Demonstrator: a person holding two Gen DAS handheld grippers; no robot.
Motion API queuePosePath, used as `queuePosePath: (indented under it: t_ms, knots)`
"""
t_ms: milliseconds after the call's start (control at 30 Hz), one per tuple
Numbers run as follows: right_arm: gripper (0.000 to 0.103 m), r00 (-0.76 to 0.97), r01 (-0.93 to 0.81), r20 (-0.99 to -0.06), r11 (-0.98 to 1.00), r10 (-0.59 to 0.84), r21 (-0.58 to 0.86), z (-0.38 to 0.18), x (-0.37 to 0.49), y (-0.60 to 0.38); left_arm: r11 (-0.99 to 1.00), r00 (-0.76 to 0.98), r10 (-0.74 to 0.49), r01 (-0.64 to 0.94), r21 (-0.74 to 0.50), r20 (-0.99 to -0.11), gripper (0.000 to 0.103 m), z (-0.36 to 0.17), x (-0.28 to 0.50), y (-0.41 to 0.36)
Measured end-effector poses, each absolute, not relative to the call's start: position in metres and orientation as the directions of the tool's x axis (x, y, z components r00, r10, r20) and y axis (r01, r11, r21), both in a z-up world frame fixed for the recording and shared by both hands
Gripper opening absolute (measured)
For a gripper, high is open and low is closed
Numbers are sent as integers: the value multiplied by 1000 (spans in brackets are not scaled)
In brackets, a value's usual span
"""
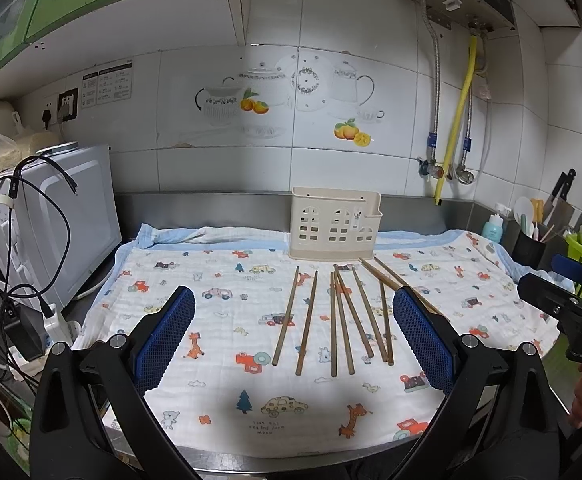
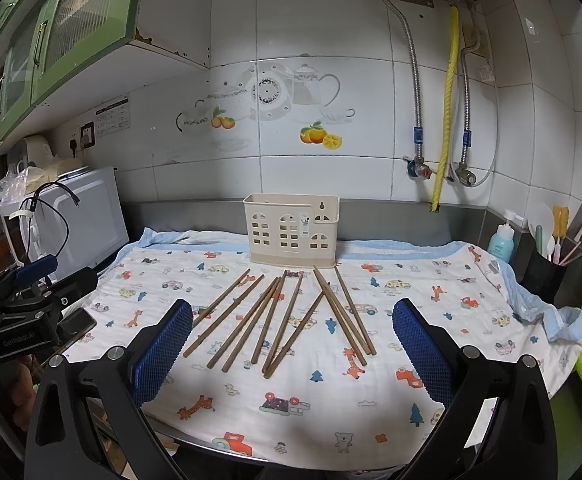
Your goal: Organize utensils
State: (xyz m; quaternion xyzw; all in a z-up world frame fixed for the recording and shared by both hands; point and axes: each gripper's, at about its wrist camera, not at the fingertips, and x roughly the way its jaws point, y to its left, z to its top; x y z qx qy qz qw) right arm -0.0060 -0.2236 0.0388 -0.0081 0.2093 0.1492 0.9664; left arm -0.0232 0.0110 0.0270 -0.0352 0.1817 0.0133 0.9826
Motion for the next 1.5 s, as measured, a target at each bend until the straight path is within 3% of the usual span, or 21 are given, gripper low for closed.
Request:
queuePosePath:
  t_ms: [1500]
  knots:
    - [97, 826, -275, -489, 958, 279, 82, 3, 47, -230, 998, 901, 12, -40, -55, -433, 98, 5, 29, 7]
